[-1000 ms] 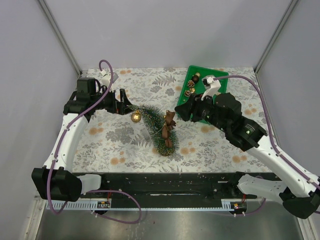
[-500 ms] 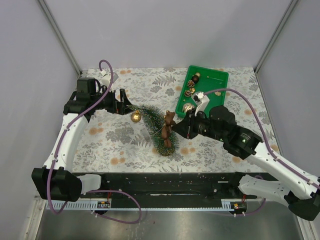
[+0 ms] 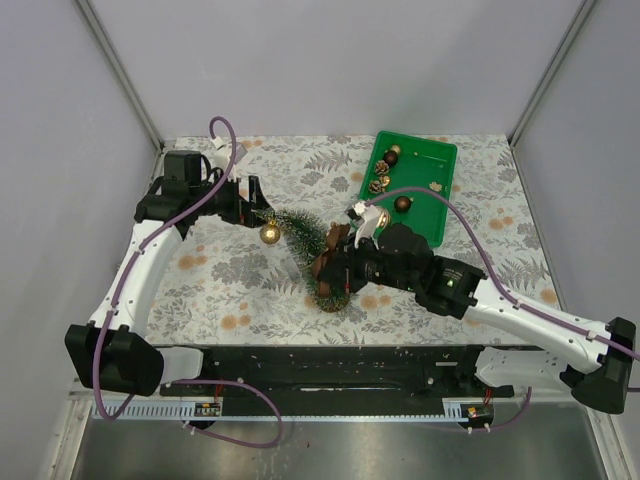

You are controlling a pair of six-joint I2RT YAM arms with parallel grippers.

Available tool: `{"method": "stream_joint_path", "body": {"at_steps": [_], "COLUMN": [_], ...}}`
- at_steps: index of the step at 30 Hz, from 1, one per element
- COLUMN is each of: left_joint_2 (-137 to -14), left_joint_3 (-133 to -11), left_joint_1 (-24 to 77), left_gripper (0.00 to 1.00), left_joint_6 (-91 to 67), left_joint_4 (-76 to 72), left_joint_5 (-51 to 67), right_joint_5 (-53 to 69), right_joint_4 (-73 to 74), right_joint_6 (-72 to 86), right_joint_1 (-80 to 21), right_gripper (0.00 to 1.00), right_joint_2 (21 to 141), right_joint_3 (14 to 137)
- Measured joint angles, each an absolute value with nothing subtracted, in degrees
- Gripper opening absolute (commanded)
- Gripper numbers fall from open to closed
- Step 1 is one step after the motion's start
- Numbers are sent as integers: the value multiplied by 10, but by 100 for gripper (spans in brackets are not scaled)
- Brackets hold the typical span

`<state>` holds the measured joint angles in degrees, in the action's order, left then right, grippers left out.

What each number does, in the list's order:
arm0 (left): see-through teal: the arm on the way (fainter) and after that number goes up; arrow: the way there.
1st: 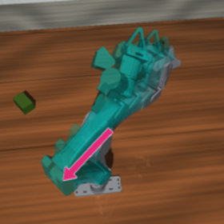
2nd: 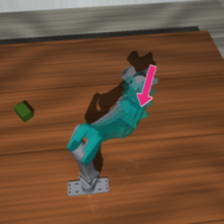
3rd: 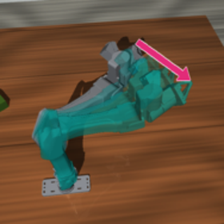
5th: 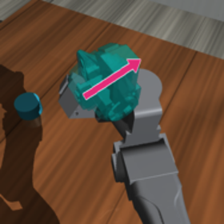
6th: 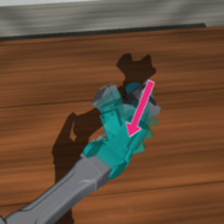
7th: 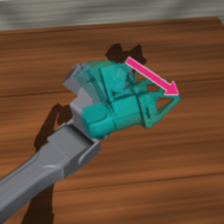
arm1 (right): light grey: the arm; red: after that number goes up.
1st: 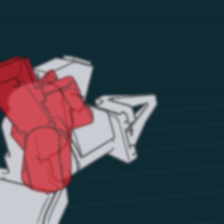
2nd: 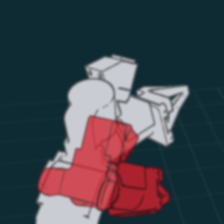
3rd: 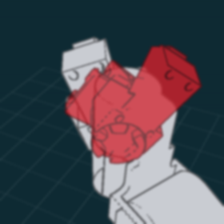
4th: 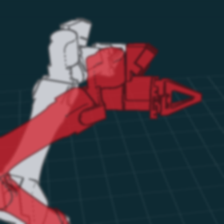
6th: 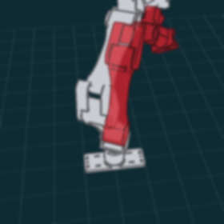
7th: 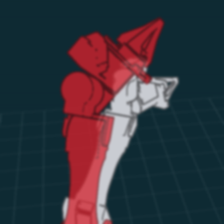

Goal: Decorate the small christmas tree

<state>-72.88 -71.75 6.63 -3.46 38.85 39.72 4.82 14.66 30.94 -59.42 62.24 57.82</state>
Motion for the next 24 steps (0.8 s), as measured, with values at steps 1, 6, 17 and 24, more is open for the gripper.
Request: {"method": "stream_joint_path", "body": {"at_steps": [1,6,17,24], "left_joint_2": [-730,-732,-732,-732], "left_joint_3": [-719,-720,-722,-736], "left_joint_1": [69,76,76,69], "left_gripper": [99,99,99,99], "left_joint_6": [-35,-35,-32,-30], "left_joint_4": [389,389,391,398], "left_joint_5": [397,396,382,379], "right_joint_5": [40,13,-4,-115], "right_joint_4": [146,144,225,289], "right_joint_6": [309,310,274,212], "right_joint_1": [-595,-600,-609,-605], "right_gripper": [18,39,61,66], "right_joint_2": [623,617,551,584], "right_joint_3": [578,578,661,848]}}
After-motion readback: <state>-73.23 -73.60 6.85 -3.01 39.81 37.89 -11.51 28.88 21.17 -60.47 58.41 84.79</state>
